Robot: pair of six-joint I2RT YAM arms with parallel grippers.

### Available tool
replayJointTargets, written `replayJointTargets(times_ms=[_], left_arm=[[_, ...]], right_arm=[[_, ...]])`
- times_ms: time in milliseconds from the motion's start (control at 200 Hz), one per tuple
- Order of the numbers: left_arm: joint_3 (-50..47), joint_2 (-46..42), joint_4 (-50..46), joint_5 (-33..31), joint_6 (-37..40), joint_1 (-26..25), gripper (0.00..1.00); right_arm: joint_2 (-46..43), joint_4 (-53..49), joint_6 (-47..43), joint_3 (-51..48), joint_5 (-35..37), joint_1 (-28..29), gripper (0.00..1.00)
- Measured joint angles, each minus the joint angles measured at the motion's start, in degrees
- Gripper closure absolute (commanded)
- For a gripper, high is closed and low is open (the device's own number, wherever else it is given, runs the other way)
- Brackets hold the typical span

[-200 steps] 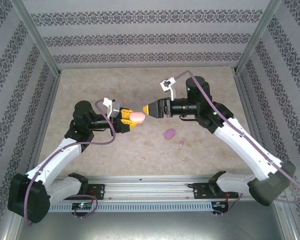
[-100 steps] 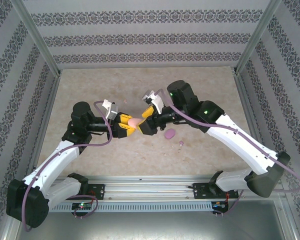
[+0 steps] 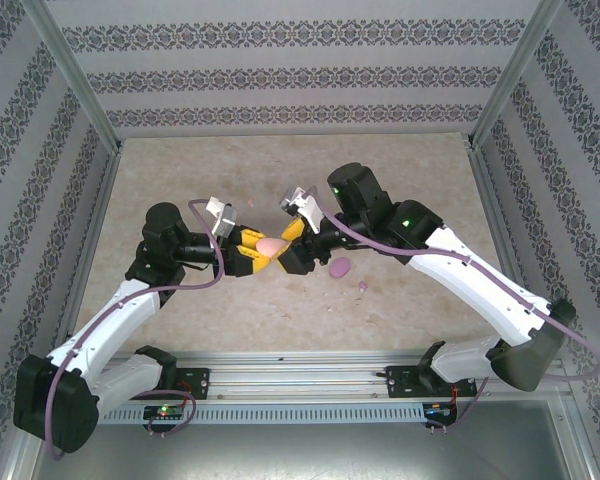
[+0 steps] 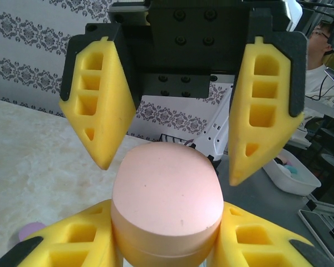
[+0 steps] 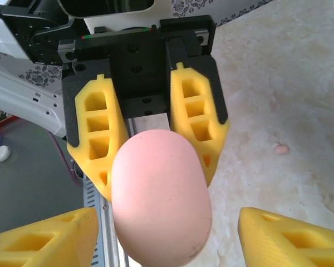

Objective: Insert wireless bluetooth earbuds into charging case

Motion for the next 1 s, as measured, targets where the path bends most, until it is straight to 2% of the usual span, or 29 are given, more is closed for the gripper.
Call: replayJointTargets(times_ms=[145,270,380,689,1004], left_arm=[[0.04,0.35,0.57,0.20,-1.03,0.00,0.83],[0.04,0.46,0.63,0.46,-1.31,0.35,0.83],[0.04,0.46,0.66,0.63,-1.49,0.37,0.83],[0.09,0.44,1.53,-0.83,-2.32,0.37,0.86],[0.09,0.39,1.05,-1.16,-2.29,0.37,0.86]], right_arm=[[0.59,0.09,-0.20,0.00,-0.04,0.00,0.57],[0.48,0.17,0.24,0.04,0.07,0.09,0.65],[0.46,0.31,1.05,0.04,-0.35,-0.26,0.64],[0.46,4.48,8.28,-1.64,-6.03,-3.48,0.54],[0.17,9.01,14.47,-2.01,-4.68,-6.47,0.43]])
